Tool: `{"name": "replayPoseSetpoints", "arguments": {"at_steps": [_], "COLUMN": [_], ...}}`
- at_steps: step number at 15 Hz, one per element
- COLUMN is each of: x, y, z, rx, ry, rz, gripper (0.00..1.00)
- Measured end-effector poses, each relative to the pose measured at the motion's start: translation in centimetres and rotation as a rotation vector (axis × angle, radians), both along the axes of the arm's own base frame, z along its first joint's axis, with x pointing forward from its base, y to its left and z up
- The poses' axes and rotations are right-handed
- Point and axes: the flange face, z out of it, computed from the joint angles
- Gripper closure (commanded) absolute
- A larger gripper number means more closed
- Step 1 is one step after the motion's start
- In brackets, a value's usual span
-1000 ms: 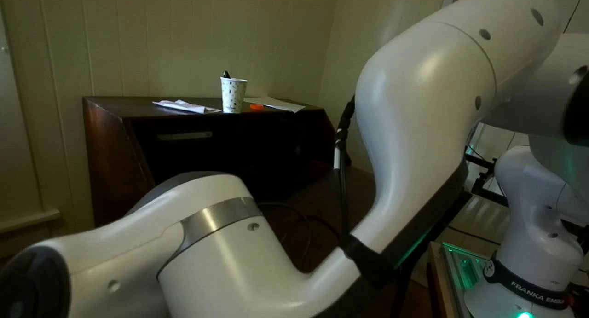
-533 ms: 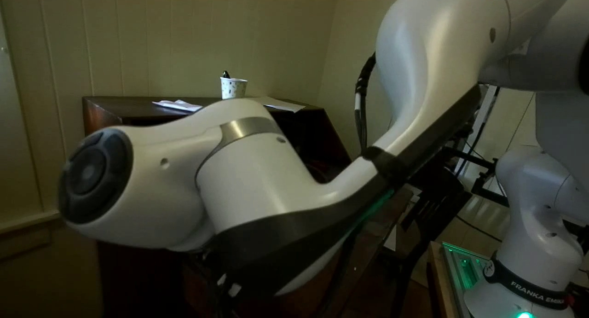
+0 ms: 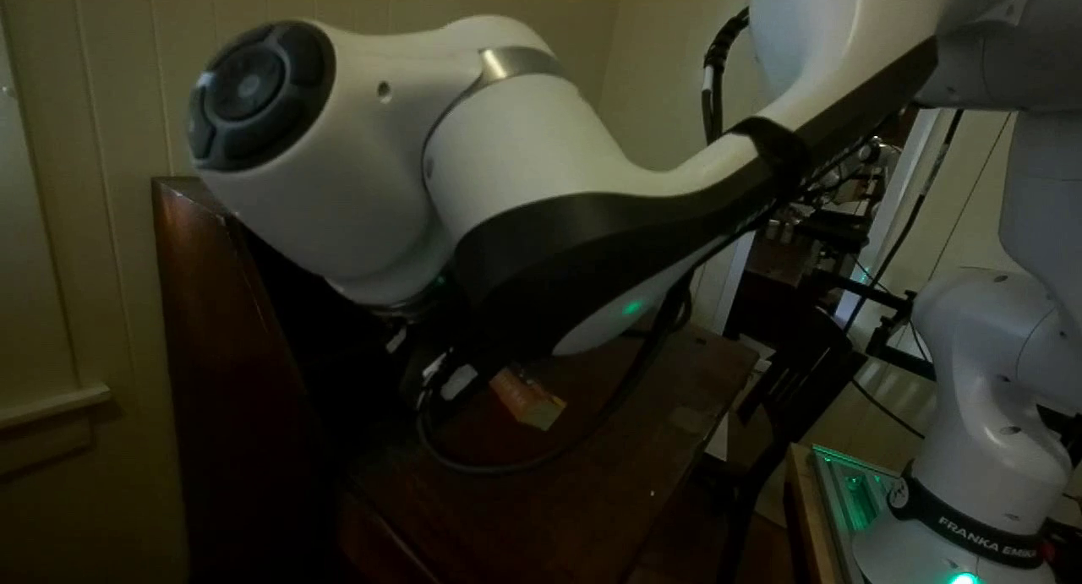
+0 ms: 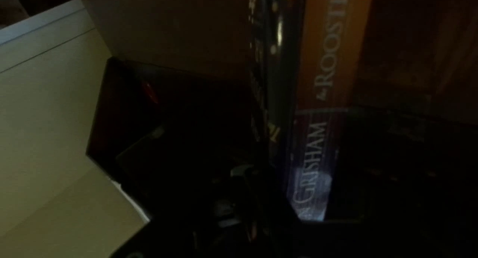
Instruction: Move the book to the left then put it on the top shelf of the desk
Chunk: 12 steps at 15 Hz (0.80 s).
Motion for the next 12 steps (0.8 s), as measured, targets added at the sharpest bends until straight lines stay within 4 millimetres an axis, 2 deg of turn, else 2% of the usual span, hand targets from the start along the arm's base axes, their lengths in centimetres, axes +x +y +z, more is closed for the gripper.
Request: {"name": "replayPoseSetpoints", "arguments": {"at_steps": [6,7,9,12], "x": [1.3,1.4,1.6,2.2], "y": [-2.7,-3.3,-4.5,-5.0], "z": [9.2,10.4,11.7,11.6], "rx": [-0.293,-0.34,-0.39,-0.396], "ry": [-0.06,-0.042,0.009,0.028], "rz": [-0.021,-0.044,-0.103,-0.121], "gripper": [0.91,0.66,0.66,0.66]}}
